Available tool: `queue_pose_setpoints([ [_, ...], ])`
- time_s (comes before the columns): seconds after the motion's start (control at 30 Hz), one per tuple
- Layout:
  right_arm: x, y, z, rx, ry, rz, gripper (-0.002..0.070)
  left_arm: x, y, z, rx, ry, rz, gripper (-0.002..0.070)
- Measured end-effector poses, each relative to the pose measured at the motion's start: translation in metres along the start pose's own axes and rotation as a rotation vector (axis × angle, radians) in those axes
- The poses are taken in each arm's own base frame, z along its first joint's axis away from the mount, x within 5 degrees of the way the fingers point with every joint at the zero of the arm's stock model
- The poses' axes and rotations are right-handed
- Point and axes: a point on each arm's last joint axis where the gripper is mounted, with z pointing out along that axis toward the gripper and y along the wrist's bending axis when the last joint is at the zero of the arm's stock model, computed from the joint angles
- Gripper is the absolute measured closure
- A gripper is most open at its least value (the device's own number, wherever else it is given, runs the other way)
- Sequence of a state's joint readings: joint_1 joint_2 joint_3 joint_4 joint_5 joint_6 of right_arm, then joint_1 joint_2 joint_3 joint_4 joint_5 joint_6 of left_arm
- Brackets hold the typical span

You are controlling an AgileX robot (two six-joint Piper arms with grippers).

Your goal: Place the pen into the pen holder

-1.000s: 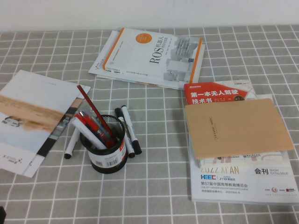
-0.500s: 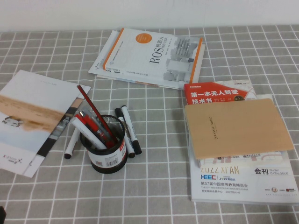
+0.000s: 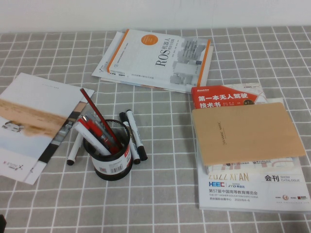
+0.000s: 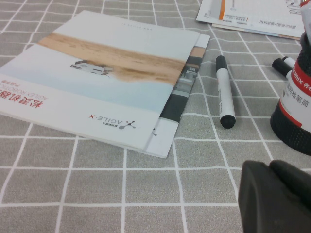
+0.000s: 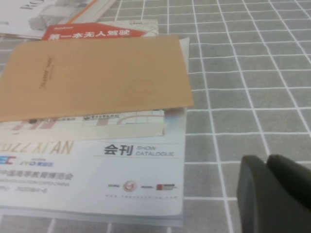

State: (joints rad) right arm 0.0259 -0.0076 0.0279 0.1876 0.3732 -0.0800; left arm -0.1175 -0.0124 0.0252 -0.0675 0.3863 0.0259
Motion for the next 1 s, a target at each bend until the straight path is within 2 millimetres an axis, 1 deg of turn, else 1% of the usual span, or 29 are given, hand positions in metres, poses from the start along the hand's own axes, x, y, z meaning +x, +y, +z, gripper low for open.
queue_pose_setpoints([
  [0.1, 0.000, 0.001, 0.000, -0.015, -0.001, 0.038, 0.0689, 0.000, 0.000, 0.000, 0.000, 0.000, 0.000, 0.0678],
  [0.2, -0.001, 0.006, 0.000, -0.067, -0.010, 0.173, 0.0689, 0.000, 0.000, 0.000, 0.000, 0.000, 0.000, 0.0678],
  [0.27, -0.005, 0.010, -0.001, -0.122, -0.033, 0.328, 0.0689, 0.000, 0.000, 0.000, 0.000, 0.000, 0.000, 0.0678],
  [0.43, -0.020, 0.018, -0.004, -0.278, -0.119, 0.861, 0.0689, 0.000, 0.000, 0.000, 0.000, 0.000, 0.000, 0.0678],
  [0.5, -0.024, 0.017, -0.005, -0.306, -0.146, 1.003, 0.0689, 0.000, 0.000, 0.000, 0.000, 0.000, 0.000, 0.0678],
  [0.6, -0.025, 0.016, -0.005, -0.314, -0.162, 1.050, 0.0689, 0.000, 0.000, 0.000, 0.000, 0.000, 0.000, 0.0678],
  [0.73, -0.026, 0.016, -0.005, -0.315, -0.167, 1.017, 0.0689, 0.000, 0.000, 0.000, 0.000, 0.000, 0.000, 0.0678],
  [0.87, -0.024, 0.021, -0.006, -0.345, -0.136, 0.943, 0.0689, 0.000, 0.000, 0.000, 0.000, 0.000, 0.000, 0.0678],
  [1.0, -0.025, 0.023, -0.007, -0.367, -0.124, 0.930, 0.0689, 0.000, 0.000, 0.000, 0.000, 0.000, 0.000, 0.0678],
])
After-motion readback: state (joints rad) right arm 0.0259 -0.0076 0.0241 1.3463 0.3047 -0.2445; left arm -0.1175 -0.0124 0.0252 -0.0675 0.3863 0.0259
